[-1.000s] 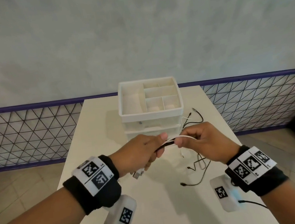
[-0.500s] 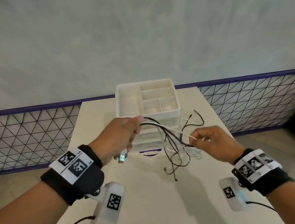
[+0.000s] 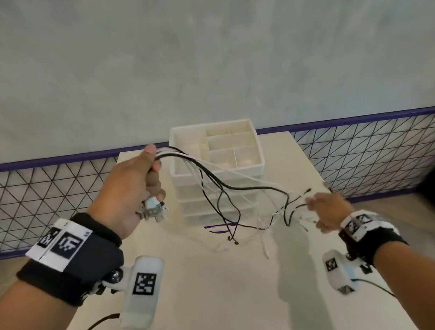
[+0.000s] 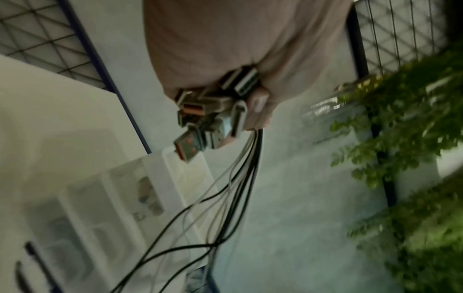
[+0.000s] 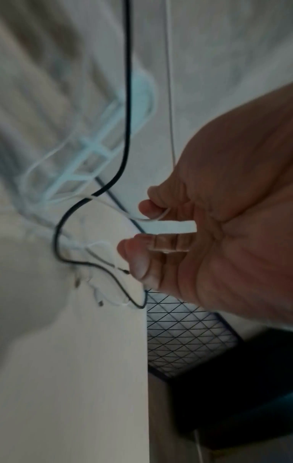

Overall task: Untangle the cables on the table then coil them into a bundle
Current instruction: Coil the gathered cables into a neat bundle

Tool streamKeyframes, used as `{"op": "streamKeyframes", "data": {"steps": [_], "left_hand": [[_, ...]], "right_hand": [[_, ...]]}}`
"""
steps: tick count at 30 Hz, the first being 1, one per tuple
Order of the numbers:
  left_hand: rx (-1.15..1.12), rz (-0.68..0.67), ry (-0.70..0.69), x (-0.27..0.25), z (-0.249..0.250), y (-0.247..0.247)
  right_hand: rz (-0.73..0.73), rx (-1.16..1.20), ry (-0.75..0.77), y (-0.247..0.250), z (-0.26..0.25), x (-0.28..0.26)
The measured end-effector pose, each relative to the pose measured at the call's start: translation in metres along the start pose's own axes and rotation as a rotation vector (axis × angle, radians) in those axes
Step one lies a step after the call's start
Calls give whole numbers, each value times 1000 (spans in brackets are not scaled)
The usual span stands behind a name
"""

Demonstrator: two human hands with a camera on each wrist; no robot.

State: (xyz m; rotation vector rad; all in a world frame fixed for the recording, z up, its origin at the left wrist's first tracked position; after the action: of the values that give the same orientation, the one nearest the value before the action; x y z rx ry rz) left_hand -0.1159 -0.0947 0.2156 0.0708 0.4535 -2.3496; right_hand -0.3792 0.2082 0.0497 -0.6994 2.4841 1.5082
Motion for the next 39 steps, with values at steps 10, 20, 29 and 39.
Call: {"op": "streamKeyframes", "data": {"steps": [10,20,29,39], "left_hand": [[-43,69,-32,3,14,22],[192,-15,2,-3,10,-7],[641,-355,92,-27,-14,-74],[249,-196,29,-21,45,-48]], "right_hand": [[52,107,102,34,-33,22],[32,-570,256,37,-51,3],[-202,256,794,24,-188,-129],[-312,46,226,-101,-40,-70]]}}
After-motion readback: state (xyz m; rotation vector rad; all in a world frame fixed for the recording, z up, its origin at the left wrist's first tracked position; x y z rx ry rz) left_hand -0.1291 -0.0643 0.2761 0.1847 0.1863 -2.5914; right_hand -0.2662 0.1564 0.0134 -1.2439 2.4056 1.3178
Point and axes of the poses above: each hand's wrist, its own x-axis towards the middle knuckle, its own y-axis out of the back of the hand, z = x × y, the point moved 8 cm from there along x, towards the middle knuckle, and after that the axes turned 12 degrees about -x, right-handed, at the moved point
